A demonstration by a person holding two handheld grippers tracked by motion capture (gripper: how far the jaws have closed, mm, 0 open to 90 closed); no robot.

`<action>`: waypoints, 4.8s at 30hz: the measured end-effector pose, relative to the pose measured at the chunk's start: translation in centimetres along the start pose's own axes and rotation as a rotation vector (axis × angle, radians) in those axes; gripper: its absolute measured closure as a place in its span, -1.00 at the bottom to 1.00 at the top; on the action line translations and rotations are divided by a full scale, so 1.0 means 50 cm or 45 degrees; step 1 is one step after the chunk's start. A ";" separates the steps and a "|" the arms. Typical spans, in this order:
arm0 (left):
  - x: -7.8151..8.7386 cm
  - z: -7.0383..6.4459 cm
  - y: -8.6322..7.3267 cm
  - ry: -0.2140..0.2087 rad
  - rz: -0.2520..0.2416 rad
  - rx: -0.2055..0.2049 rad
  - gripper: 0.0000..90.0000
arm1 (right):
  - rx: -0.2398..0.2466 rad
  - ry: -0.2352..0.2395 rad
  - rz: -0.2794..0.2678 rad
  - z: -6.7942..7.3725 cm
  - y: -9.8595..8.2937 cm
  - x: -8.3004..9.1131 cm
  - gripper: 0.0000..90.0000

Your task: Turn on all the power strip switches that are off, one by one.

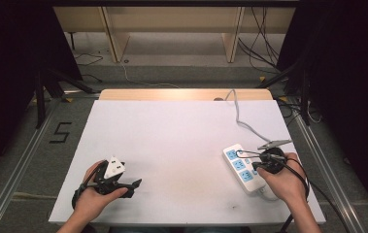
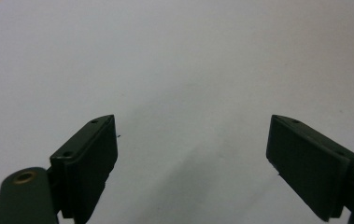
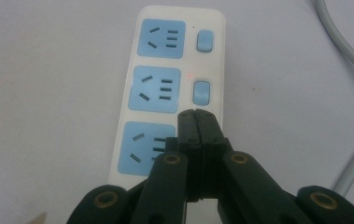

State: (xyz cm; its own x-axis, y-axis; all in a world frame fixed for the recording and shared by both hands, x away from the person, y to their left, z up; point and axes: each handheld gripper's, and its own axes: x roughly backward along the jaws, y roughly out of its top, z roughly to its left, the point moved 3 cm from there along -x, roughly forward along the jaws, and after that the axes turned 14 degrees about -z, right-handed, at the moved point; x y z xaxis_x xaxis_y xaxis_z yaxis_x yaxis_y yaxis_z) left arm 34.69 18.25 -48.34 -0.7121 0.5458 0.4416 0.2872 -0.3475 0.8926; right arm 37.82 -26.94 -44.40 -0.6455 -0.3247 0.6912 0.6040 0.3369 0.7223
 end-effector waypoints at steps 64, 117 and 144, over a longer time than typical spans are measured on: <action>0.001 0.000 -0.001 -0.001 0.005 0.000 -0.63 | -0.009 0.000 0.184 -0.012 -0.009 -0.037 1.00; -0.001 0.001 -0.001 -0.004 0.013 0.001 -0.63 | 0.028 -0.003 0.103 -0.015 0.027 -0.040 1.00; -0.001 0.001 -0.002 -0.004 0.011 0.007 -0.63 | 0.038 -0.022 0.096 -0.013 0.065 -0.063 1.00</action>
State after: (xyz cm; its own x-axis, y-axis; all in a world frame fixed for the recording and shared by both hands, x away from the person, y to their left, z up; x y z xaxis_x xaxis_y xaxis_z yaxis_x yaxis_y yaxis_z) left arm 34.74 18.29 -48.46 -0.7074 0.5454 0.4496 0.2967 -0.3482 0.8892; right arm 42.11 -25.42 -44.20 -0.6068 -0.2825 0.7429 0.6369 0.3864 0.6672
